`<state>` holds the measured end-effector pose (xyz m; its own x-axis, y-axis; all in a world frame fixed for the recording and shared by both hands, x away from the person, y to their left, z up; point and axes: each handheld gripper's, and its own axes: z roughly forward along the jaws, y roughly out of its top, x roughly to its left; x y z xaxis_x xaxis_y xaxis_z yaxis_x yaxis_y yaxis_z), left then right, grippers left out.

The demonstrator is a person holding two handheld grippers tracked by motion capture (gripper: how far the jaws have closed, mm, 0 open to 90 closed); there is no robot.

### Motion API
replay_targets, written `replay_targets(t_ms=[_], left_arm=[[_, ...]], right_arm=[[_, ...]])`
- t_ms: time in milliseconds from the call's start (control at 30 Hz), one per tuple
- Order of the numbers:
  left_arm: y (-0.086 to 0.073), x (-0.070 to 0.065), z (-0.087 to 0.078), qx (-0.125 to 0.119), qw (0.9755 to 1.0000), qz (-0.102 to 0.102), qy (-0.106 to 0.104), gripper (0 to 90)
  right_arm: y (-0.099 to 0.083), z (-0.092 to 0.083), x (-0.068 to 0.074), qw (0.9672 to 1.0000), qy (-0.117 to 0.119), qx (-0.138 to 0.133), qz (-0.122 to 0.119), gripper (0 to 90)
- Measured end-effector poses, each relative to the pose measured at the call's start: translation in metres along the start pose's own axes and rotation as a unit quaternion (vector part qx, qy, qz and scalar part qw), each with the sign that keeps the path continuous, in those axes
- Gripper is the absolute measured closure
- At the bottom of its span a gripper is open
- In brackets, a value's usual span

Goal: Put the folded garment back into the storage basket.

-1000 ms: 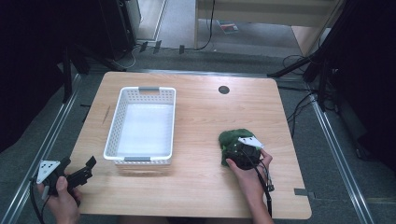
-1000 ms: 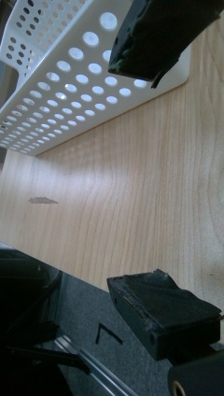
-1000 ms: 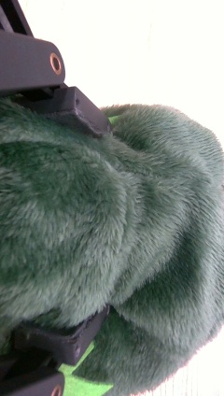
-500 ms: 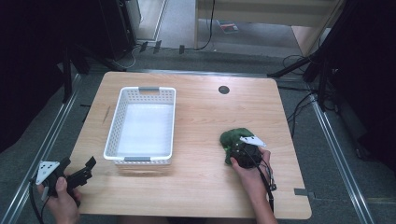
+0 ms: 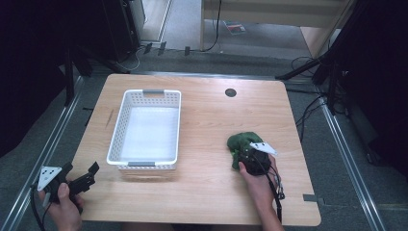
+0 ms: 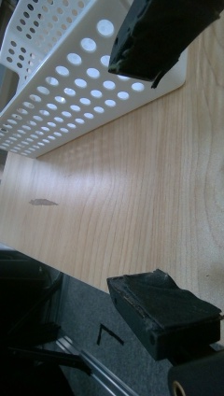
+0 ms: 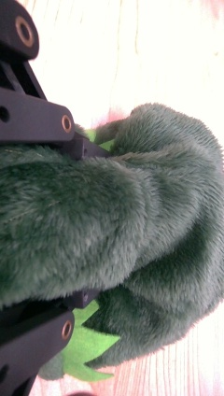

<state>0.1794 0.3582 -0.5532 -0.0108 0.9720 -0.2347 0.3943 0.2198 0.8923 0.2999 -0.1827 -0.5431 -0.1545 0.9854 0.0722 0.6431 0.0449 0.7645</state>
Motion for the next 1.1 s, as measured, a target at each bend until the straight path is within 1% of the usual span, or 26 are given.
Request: replay_targets(t_ms=[100, 167, 333, 467, 600, 667, 933, 1100], left_arm=[[0.000, 0.000, 0.000, 0.000, 1.0000, 0.001, 0.001, 1.7], [0.000, 0.000, 0.000, 0.000, 1.0000, 0.001, 0.001, 1.7], [0.000, 0.000, 0.000, 0.000, 1.0000, 0.001, 0.000, 1.7], [0.000, 0.000, 0.000, 0.000, 1.0000, 0.002, 0.001, 1.7], [0.000, 0.000, 0.000, 0.000, 1.0000, 0.002, 0.000, 1.7], [0.000, 0.000, 0.000, -0.001, 1.0000, 0.003, 0.000, 1.7], [0.000, 0.000, 0.000, -0.001, 1.0000, 0.003, -0.001, 1.7], [0.000, 0.000, 0.000, -0.002, 1.0000, 0.004, -0.001, 1.7]], right_arm=[[0.000, -0.003, 0.001, 1.0000, 0.002, -0.004, 0.006, 53.1], [0.001, -0.004, 0.002, 1.0000, 0.002, -0.006, 0.001, 53.7], [0.001, -0.007, 0.004, 0.9998, 0.004, -0.013, 0.012, 54.6], [0.002, -0.009, 0.006, 0.9998, 0.004, -0.015, 0.014, 54.8], [0.005, -0.011, 0.008, 0.9996, 0.009, -0.023, 0.014, 54.9], [0.007, -0.012, 0.010, 0.9995, 0.011, -0.022, 0.018, 54.9], [0.018, -0.017, 0.018, 0.9990, 0.017, -0.036, 0.019, 54.9], [0.026, -0.021, 0.025, 0.9985, 0.022, -0.043, 0.025, 54.8]])
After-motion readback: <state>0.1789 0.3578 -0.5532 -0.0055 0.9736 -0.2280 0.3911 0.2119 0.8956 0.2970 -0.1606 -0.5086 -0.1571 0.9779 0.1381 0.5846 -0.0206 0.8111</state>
